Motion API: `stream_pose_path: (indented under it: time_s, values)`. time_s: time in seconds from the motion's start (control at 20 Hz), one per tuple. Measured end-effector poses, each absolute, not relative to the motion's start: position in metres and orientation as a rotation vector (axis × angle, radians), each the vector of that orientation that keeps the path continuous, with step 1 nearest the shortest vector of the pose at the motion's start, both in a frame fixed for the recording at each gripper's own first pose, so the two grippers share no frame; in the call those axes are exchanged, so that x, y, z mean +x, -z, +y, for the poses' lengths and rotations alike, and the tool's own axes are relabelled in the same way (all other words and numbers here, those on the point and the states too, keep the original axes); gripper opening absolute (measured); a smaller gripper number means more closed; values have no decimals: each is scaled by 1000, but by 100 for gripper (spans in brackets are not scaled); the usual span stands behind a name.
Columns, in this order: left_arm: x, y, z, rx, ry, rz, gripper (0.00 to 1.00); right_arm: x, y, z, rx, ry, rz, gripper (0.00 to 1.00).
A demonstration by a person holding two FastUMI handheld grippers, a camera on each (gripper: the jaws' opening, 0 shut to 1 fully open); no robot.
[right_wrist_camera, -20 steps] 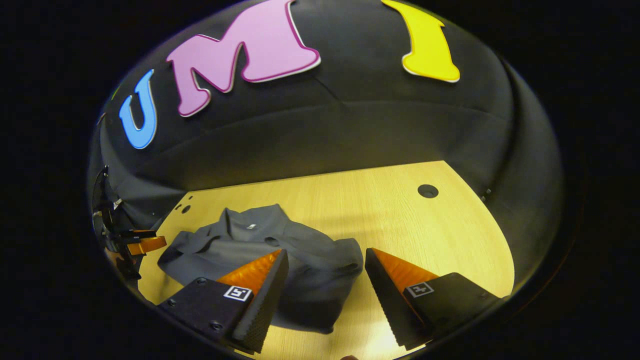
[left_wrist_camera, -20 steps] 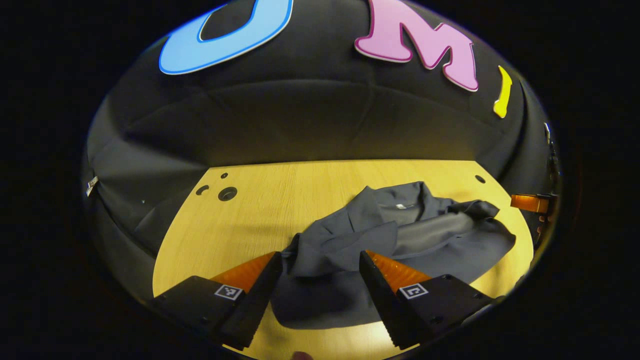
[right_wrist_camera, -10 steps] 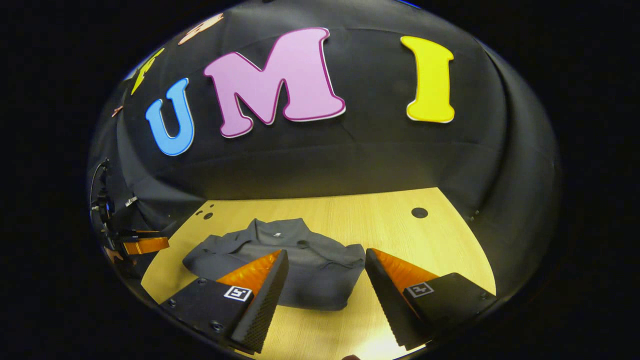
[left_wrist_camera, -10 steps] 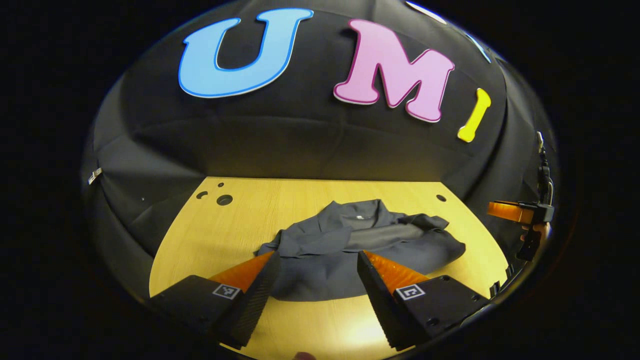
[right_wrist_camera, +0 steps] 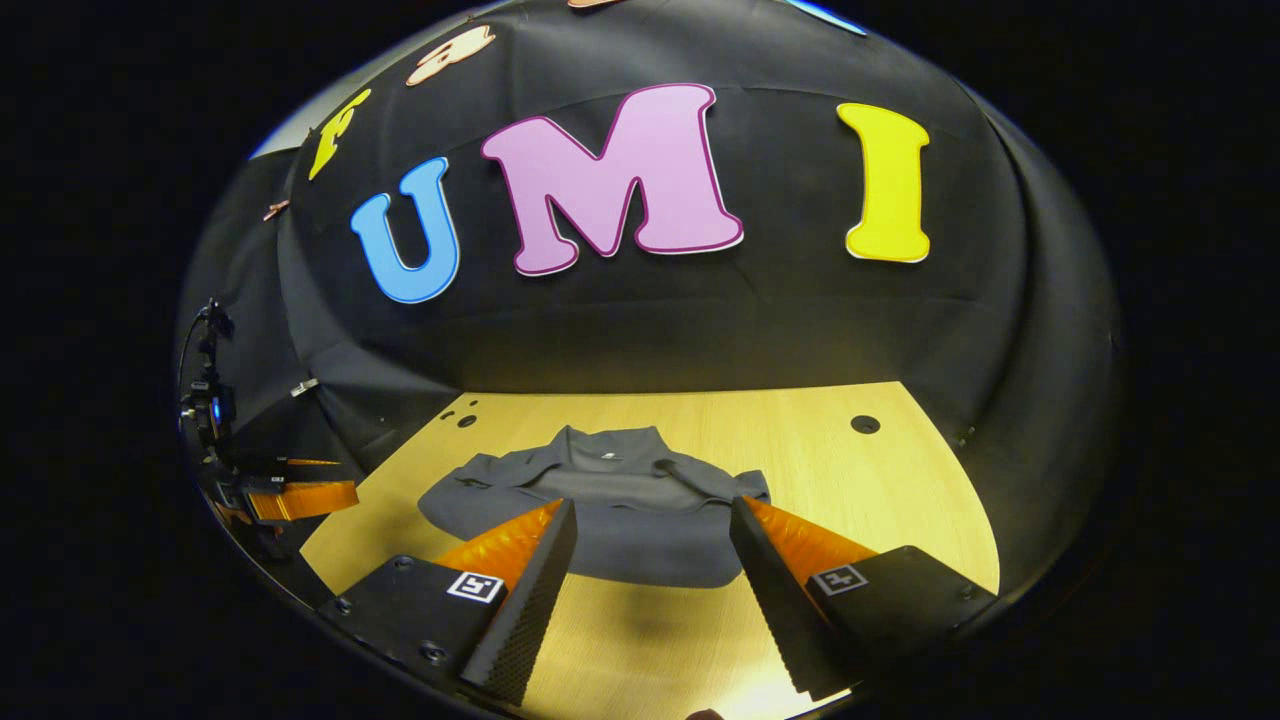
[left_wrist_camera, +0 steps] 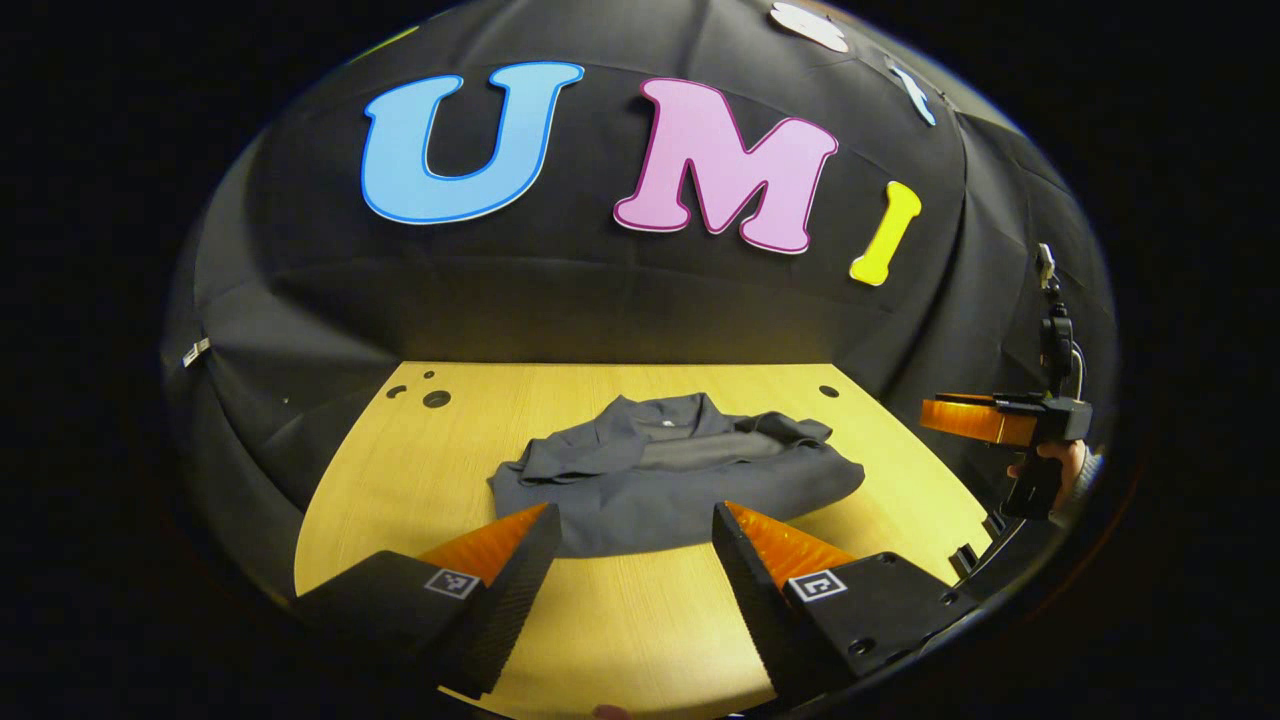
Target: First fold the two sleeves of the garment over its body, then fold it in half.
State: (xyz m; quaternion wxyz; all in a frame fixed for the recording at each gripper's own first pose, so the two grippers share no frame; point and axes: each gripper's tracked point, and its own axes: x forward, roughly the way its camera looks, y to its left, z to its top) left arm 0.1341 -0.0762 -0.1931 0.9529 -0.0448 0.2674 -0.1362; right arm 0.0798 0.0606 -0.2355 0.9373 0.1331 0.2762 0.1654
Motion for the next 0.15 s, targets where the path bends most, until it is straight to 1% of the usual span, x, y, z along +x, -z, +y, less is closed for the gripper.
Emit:
stream_pose_path:
  time_s: [0.15]
  values:
    - [129,191,-77,-93,245,535,96,78,245,59,224,-360,585,95]
